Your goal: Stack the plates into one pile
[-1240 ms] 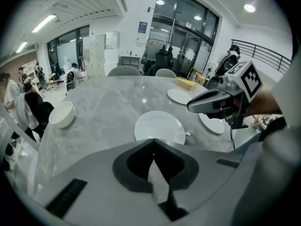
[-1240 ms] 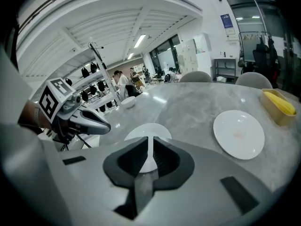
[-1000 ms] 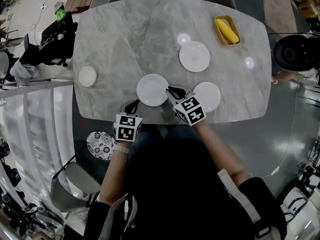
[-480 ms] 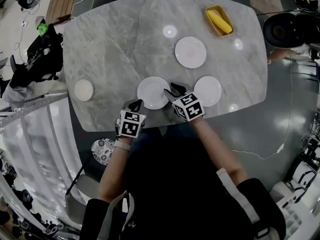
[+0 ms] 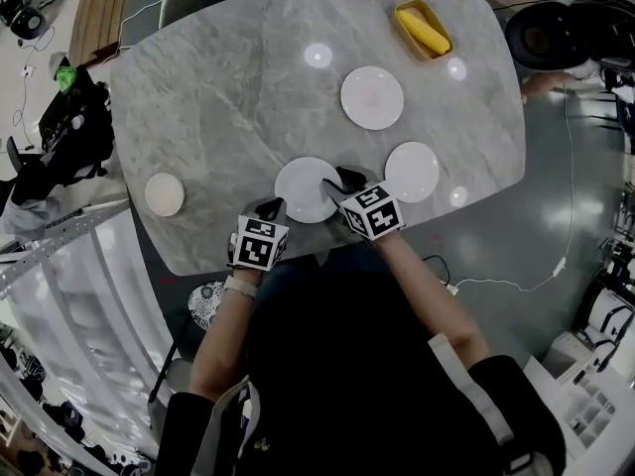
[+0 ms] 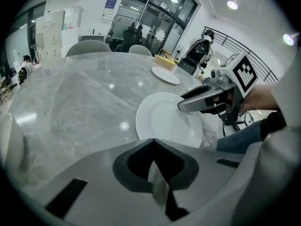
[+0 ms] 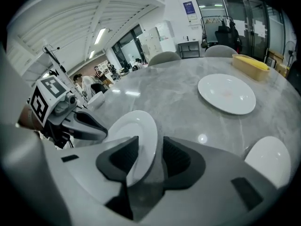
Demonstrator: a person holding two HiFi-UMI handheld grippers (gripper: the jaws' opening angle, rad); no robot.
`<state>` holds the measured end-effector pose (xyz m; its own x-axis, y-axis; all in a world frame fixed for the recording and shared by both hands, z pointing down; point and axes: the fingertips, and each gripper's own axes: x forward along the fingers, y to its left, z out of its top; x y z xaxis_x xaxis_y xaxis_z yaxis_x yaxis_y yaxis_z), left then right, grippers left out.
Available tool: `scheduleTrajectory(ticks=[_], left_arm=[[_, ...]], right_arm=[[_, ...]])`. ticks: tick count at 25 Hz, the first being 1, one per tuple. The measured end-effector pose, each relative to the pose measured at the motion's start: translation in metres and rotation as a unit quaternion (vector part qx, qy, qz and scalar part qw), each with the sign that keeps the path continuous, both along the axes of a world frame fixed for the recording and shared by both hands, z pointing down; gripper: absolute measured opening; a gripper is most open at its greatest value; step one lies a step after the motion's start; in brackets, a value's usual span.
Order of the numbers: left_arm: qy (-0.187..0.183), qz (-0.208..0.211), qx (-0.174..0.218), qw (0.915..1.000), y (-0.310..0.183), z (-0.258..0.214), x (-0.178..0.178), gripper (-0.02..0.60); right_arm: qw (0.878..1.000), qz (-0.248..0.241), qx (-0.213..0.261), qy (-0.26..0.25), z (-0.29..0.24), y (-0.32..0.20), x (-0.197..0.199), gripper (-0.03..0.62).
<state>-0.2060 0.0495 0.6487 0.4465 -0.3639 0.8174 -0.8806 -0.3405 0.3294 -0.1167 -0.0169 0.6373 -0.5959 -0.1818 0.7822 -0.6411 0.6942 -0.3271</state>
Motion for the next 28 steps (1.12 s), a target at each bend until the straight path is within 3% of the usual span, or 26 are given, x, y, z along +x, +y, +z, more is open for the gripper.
scheduleTrajectory(ticks=[8,21,28], left_arm=[[0.018,0.026,0.004,0.9995,0.0,0.003,0.0,0.005],[0.007,0.091,0.011,0.9957,-0.001,-0.001,0.007,0.005],[0.002,0.105,0.018,0.9943,-0.003,-0.009,0.011,0.005]], right_arm=[[0.998,0.057,-0.018,-0.016,0.001,0.002,0.003,0.15],[0.993,0.114,0.006,-0.026,-0.011,0.012,0.008,0.101],[0.989,0.142,0.015,-0.041,-0.022,0.013,0.019,0.082]])
